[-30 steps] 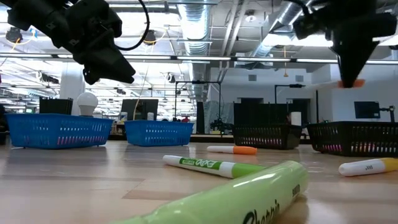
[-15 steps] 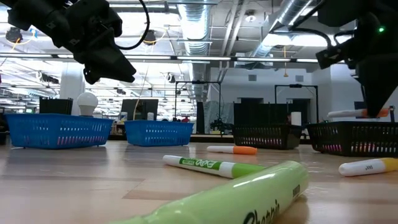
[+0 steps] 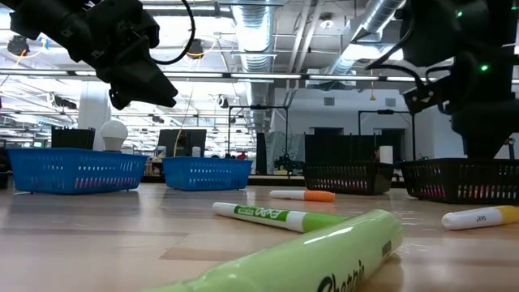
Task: Pick & Place Markers
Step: Put the bottom orange highlighter pen into the left blue bin, then put the orange highlighter pen into the left blue bin, then put the yellow highlighter pen into the left blue bin
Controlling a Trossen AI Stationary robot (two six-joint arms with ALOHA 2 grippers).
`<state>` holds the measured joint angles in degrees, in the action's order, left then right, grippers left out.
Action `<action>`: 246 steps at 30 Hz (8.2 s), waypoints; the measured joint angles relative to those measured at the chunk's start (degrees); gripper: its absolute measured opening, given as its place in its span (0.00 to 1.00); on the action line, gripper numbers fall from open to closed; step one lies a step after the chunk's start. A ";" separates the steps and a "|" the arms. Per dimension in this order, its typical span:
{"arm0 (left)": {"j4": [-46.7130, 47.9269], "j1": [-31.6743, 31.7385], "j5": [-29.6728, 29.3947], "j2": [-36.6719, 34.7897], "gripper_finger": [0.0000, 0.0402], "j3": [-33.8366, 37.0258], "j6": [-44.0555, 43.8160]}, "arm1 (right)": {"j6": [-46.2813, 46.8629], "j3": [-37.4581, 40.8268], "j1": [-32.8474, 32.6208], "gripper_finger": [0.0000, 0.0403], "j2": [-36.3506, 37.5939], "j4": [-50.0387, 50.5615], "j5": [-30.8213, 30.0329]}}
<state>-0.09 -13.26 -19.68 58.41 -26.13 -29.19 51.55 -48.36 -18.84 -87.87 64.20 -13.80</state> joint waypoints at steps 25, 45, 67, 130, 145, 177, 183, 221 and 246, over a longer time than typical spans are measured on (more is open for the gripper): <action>-0.89 0.02 -0.01 0.00 0.30 0.00 0.00 | -17.43 -12.54 2.92 0.20 -2.83 -21.23 -5.94; -2.38 0.02 -0.05 1.64 0.30 -0.04 0.33 | -29.52 -12.41 6.83 0.20 -20.37 -42.97 -0.99; -2.78 0.15 -0.03 1.64 0.30 -0.04 0.42 | -29.55 -12.35 8.63 0.18 -16.82 -43.27 2.27; -2.94 0.17 -0.01 1.65 0.30 0.00 0.42 | -11.91 -11.92 5.37 0.11 5.75 2.76 1.62; -2.94 0.17 -0.01 1.64 0.30 0.00 0.42 | 10.27 4.79 -3.33 0.16 9.81 -2.19 1.42; -3.59 0.17 -0.01 1.64 0.30 0.00 0.39 | 2.86 -2.48 -0.67 0.31 9.87 -9.85 1.84; -3.83 0.17 -0.01 1.65 0.30 0.00 0.40 | -6.69 -4.21 -2.48 0.30 9.78 -21.57 2.06; -4.44 0.17 -0.01 1.66 0.30 0.00 0.31 | -29.22 -8.10 -13.00 0.30 -9.36 -36.23 13.61; -5.12 0.17 -0.01 1.66 0.30 0.00 0.42 | 11.65 -8.33 -5.32 0.30 -11.63 -34.24 17.01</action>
<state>-5.21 -13.08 -19.68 60.07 -26.13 -28.77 63.20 -56.69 -24.16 -99.50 29.96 3.20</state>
